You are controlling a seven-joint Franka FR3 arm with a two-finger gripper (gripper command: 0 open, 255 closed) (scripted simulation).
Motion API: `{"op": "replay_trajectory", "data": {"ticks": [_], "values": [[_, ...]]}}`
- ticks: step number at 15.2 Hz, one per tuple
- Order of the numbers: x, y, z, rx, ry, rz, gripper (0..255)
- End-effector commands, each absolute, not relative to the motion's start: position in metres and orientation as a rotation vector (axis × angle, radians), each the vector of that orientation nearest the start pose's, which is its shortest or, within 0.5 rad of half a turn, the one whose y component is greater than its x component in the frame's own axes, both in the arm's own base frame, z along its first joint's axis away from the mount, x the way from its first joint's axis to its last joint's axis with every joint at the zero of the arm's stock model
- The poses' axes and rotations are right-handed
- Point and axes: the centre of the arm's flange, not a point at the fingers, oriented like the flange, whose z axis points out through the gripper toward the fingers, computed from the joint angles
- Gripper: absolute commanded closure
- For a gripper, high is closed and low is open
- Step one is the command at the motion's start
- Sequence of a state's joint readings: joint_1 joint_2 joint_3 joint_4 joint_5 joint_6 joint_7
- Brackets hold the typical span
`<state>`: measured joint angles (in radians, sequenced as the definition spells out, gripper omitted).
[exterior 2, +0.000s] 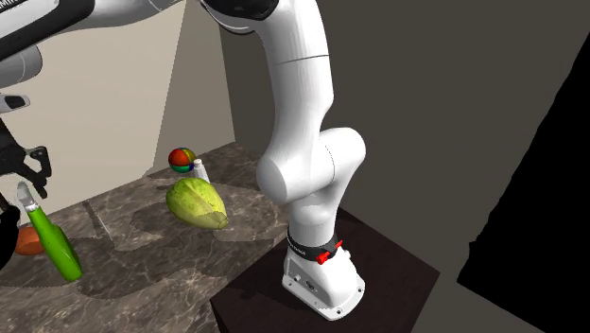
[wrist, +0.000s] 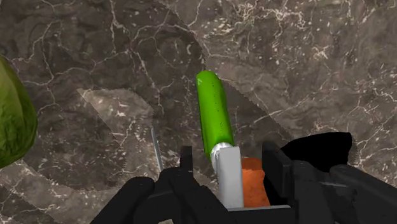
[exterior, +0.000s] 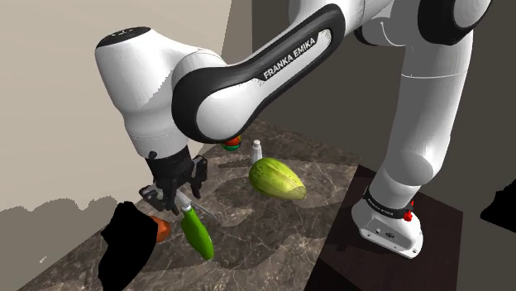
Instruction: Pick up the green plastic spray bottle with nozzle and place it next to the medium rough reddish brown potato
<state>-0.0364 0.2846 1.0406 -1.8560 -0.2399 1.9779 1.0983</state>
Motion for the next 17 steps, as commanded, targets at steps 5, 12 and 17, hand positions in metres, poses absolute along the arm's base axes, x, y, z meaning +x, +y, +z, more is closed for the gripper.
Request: {"op": "replay_trajectory", "data": {"ticks": [5, 12, 17], "values": [[0.363, 0.476, 0.433, -3.139, 0.019, 0.044, 0], [0.365, 0.476, 0.483, -3.139, 0.019, 0.044, 0], [0.365, 0.476, 0.483, -3.139, 0.019, 0.044, 0]]}}
